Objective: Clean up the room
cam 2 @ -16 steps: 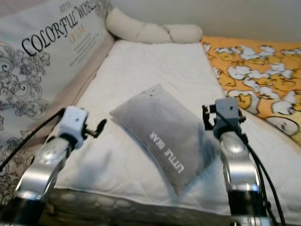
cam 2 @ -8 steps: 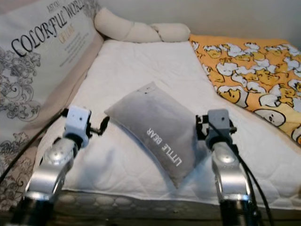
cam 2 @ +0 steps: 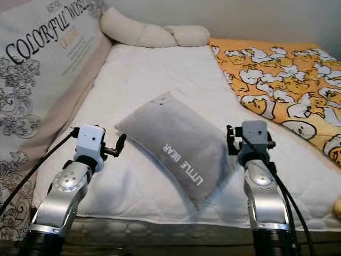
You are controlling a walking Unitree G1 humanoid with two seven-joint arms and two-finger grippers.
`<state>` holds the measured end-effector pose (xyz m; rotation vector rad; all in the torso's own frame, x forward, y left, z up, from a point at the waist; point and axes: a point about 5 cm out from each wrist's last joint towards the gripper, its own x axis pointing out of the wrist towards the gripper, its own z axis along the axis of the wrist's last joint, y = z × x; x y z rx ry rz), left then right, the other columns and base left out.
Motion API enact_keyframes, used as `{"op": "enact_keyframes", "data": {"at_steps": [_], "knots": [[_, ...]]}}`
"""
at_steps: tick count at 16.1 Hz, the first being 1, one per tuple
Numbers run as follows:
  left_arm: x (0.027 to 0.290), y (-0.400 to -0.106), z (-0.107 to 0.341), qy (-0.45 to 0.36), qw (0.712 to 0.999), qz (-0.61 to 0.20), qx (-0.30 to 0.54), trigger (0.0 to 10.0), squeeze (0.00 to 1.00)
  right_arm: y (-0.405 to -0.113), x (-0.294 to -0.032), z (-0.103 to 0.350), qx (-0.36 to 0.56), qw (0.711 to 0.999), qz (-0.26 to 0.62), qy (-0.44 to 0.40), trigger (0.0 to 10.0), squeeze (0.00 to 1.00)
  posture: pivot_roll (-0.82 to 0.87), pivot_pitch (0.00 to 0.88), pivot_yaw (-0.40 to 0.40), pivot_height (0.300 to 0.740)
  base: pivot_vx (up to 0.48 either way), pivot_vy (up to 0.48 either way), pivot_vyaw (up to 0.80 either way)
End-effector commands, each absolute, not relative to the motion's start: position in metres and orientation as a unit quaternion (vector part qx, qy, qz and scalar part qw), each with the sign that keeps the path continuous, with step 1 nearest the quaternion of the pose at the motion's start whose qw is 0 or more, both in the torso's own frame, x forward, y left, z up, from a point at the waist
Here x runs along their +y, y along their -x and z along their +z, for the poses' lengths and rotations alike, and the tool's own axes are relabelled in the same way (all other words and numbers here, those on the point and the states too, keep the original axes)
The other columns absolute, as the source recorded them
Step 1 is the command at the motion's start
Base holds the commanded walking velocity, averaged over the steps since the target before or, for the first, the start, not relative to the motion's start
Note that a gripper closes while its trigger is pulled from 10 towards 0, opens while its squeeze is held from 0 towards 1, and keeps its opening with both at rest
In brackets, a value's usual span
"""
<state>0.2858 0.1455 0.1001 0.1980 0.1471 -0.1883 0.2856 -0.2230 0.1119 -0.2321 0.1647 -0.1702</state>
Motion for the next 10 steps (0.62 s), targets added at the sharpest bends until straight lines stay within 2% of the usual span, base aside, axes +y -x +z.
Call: {"op": "enact_keyframes", "data": {"at_steps": [1,8,10], "knots": [[0.143,-0.285,0.103,-0.103,0.988,-0.094,0.069,10.0,0.00,-0.289,-0.223,0.116,0.078,0.986,-0.084,0.117,10.0,0.00,0.07,0.000,-0.003,0.740,0.000,0.000,0.00],[0.147,-0.280,0.103,-0.099,0.990,-0.081,0.066,10.0,0.00,-0.281,-0.210,0.107,0.092,0.990,-0.060,0.091,10.0,0.00,0.08,0.000,-0.016,0.740,0.000,0.000,0.00],[0.156,-0.274,0.106,-0.107,0.991,-0.054,0.056,10.0,0.00,-0.268,-0.196,0.098,0.110,0.991,-0.029,0.067,10.0,0.00,0.08,0.000,-0.014,0.740,0.000,0.000,0.00]]}}
